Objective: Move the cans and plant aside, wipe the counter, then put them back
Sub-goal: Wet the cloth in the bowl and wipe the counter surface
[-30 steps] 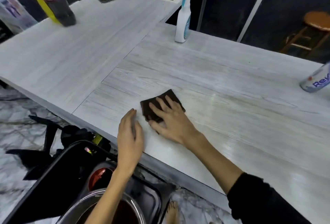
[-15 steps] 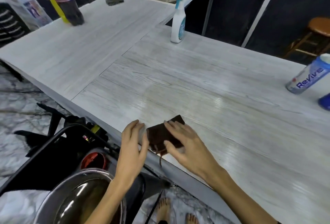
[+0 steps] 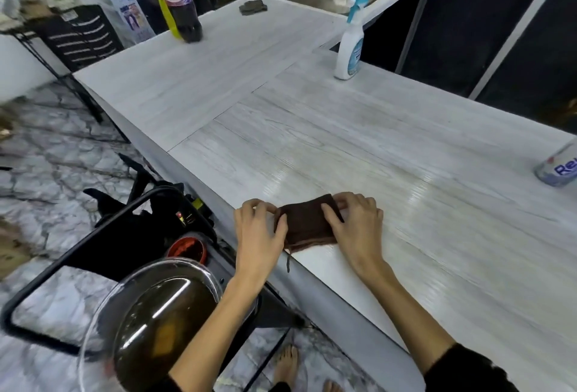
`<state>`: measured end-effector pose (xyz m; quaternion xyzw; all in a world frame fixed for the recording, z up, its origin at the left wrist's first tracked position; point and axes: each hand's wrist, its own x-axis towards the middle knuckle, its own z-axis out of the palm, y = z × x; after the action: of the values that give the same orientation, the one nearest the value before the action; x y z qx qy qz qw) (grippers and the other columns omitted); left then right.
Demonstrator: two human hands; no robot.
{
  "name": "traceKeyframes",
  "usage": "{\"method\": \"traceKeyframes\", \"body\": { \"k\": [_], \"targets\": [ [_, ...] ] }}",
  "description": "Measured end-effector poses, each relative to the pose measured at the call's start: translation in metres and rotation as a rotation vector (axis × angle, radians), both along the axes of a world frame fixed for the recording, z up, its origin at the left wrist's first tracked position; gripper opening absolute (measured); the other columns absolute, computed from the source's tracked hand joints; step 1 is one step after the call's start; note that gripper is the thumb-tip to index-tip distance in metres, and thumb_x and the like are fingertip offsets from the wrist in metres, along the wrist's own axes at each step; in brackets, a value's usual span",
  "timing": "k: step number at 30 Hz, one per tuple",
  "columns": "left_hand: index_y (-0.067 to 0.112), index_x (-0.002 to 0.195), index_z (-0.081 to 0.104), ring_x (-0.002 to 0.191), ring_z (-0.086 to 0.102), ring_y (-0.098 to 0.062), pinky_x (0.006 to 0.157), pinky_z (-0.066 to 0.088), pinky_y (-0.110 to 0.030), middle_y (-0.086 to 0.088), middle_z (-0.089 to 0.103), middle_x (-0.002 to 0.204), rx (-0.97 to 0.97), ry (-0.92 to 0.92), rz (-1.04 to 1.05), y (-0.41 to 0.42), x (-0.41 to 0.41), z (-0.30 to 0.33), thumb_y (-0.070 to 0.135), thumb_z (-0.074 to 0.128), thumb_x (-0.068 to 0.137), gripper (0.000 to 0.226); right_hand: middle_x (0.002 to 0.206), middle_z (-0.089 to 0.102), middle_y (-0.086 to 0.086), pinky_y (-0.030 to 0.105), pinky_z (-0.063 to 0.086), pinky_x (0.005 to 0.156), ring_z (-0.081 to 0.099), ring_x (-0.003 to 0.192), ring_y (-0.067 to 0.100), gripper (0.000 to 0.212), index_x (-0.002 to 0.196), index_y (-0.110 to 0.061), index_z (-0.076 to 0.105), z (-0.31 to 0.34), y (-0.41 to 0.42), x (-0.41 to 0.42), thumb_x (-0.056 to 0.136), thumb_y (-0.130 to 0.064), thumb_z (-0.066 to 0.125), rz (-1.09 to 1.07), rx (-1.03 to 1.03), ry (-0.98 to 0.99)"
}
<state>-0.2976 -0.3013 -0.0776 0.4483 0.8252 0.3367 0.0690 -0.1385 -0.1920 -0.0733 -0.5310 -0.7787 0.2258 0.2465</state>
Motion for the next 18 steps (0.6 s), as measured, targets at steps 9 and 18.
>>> {"method": "traceKeyframes", "body": {
  "k": [9, 18],
  "targets": [
    [0.032, 0.106, 0.039, 0.085, 0.057, -0.011, 0.068, 0.042, -0.025, 0.009, 0.054, 0.092, 0.204, -0.267, -0.030, -0.007, 0.026, 0.000, 0.037, 0.041, 0.108, 0.005, 0.104, 0.064, -0.007, 0.028, 0.026, 0.085, 0.058, 0.095, 0.017, 0.010, 0.113, -0.025, 0.054, 0.001, -0.011, 0.000, 0.106, -0.032, 0.055, 0.142, 0.013, 0.165],
    [0.029, 0.117, 0.045, 0.070, 0.062, -0.008, 0.056, 0.043, -0.013, 0.014, 0.064, 0.085, 0.403, -0.378, 0.065, -0.021, 0.032, 0.013, 0.031, 0.044, 0.109, 0.008, 0.080, 0.069, -0.006, 0.034, 0.049, 0.078, 0.059, 0.069, 0.015, 0.017, 0.113, -0.042, 0.044, 0.011, -0.030, -0.002, 0.105, -0.038, 0.058, 0.217, -0.133, 0.429]
  ]
}}
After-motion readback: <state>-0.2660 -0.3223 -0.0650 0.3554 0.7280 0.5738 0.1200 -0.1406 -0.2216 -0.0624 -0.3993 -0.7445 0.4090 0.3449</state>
